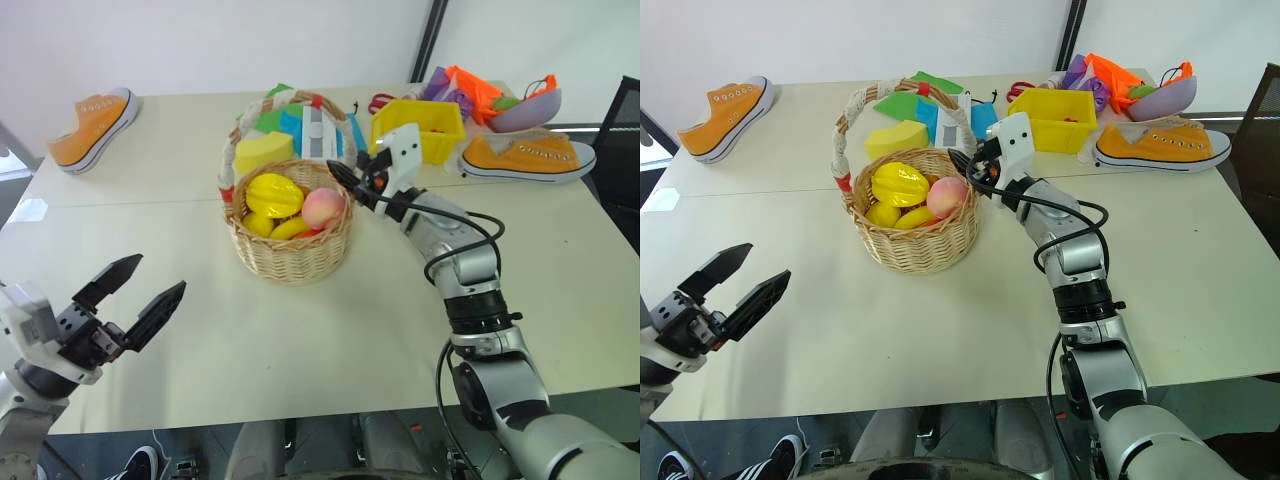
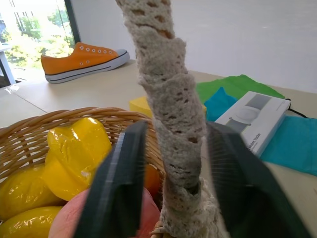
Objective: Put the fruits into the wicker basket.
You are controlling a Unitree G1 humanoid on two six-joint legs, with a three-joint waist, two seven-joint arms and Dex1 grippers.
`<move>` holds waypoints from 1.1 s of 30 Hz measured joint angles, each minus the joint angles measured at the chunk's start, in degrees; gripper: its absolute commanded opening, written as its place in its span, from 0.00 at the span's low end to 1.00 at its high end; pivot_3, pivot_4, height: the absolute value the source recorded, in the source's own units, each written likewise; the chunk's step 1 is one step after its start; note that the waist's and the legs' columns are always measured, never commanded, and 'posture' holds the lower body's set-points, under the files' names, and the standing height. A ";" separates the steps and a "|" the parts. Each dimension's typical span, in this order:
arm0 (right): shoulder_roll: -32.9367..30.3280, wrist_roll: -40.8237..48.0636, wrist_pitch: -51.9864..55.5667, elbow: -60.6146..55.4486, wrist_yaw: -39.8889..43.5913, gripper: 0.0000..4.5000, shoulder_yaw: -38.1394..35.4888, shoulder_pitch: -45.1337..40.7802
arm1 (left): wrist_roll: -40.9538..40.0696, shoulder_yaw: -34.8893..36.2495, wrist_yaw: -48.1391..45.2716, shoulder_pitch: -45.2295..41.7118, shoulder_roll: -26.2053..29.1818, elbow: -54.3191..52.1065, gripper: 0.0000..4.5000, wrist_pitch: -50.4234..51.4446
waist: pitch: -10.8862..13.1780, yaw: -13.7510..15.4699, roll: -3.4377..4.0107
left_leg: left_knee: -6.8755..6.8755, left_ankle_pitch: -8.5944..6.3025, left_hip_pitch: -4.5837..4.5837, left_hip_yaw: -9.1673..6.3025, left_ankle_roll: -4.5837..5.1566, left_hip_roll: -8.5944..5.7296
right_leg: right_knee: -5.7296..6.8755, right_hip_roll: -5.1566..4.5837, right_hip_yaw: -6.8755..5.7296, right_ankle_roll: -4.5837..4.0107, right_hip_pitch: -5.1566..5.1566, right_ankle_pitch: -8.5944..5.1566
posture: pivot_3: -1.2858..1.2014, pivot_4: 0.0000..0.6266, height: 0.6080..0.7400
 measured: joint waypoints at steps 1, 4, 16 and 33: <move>-0.18 -0.08 0.03 0.01 0.07 0.01 -0.15 0.01 | 0.12 -0.17 0.16 -0.33 0.00 0.04 1.00 -0.01 | 0.01 0.03 0.01 | 0.00 0.00 0.00 0.00 0.00 0.00 | 0.00 0.00 0.00 0.00 0.00 0.00 | 0.52 0.24 1.00; -0.88 -0.25 0.00 0.14 0.41 0.01 -0.41 -0.02 | 0.10 -1.76 0.60 -2.05 0.20 0.03 1.00 0.09 | 0.01 0.12 0.01 | 0.00 0.01 0.00 0.00 0.00 -0.01 | -0.02 0.00 0.00 0.00 0.02 0.00 | 0.52 0.24 1.00; -19.40 0.89 -0.29 -0.83 1.19 0.01 -15.83 7.26 | -1.18 -12.86 0.93 -17.08 2.88 3.26 1.00 2.97 | 0.03 0.20 0.08 | 0.02 0.02 -0.03 0.05 0.05 0.02 | -0.03 0.05 -0.01 0.06 0.06 0.02 | 0.52 0.24 1.00; -24.30 2.84 1.69 -10.52 -4.09 0.01 -28.92 21.21 | -0.32 -22.70 -9.16 -28.20 6.03 13.45 1.00 7.74 | 0.06 0.39 0.15 | 0.53 0.02 0.09 0.10 0.09 0.18 | 0.36 0.28 0.07 0.08 0.24 0.01 | 0.52 0.24 1.00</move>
